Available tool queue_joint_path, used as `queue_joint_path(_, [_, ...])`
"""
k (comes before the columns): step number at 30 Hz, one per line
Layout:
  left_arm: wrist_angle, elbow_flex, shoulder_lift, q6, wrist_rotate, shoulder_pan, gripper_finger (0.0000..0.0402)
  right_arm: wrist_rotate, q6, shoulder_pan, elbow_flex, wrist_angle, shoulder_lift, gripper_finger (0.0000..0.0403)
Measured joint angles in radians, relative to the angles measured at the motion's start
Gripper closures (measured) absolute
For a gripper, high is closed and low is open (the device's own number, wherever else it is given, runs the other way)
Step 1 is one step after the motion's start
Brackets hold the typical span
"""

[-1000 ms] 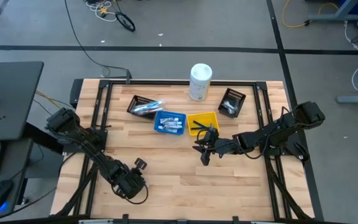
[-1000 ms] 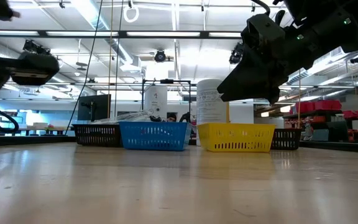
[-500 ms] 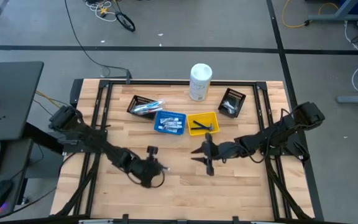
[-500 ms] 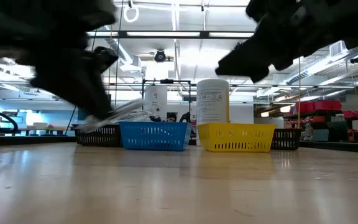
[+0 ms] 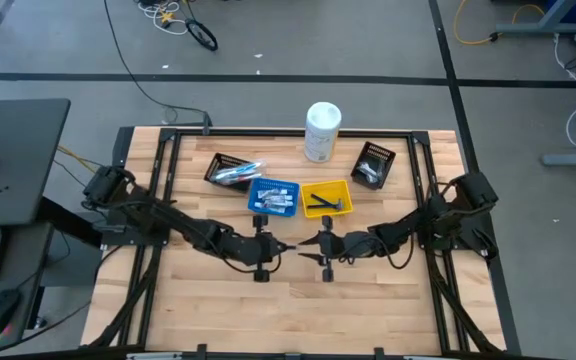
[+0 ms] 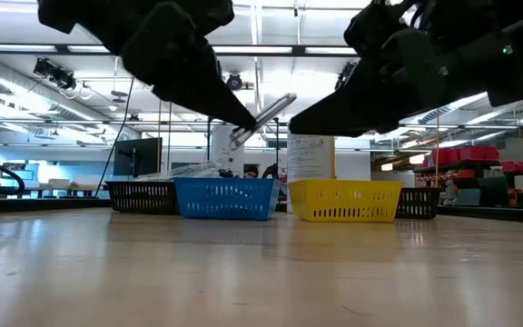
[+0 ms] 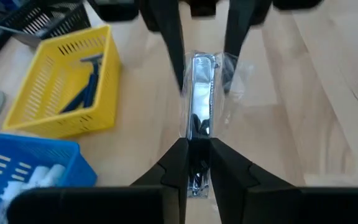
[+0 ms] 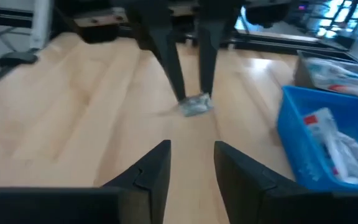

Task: Pick & Place Travel size toiletries
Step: Put the silver nail cutter into the right black bin

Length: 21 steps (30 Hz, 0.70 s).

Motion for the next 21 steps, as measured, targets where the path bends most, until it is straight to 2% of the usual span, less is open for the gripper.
queue_joint_path(5, [0.033, 0.0, 0.0, 0.012, 0.006, 0.018, 0.0347, 0.002, 0.007, -0.013, 0.0, 0.016, 0.004, 0.0241])
queue_joint_path(10, [0.03, 0.0, 0.0, 0.012, 0.008, 0.023, 0.0345, 0.002, -0.015, -0.021, 0.0, 0.101, 0.004, 0.0216])
queue_joint_path(21, [0.033, 0.0, 0.0, 0.03, 0.008, 0.022, 0.0345, -0.001, -0.027, -0.026, 0.0, 0.128, 0.004, 0.0223])
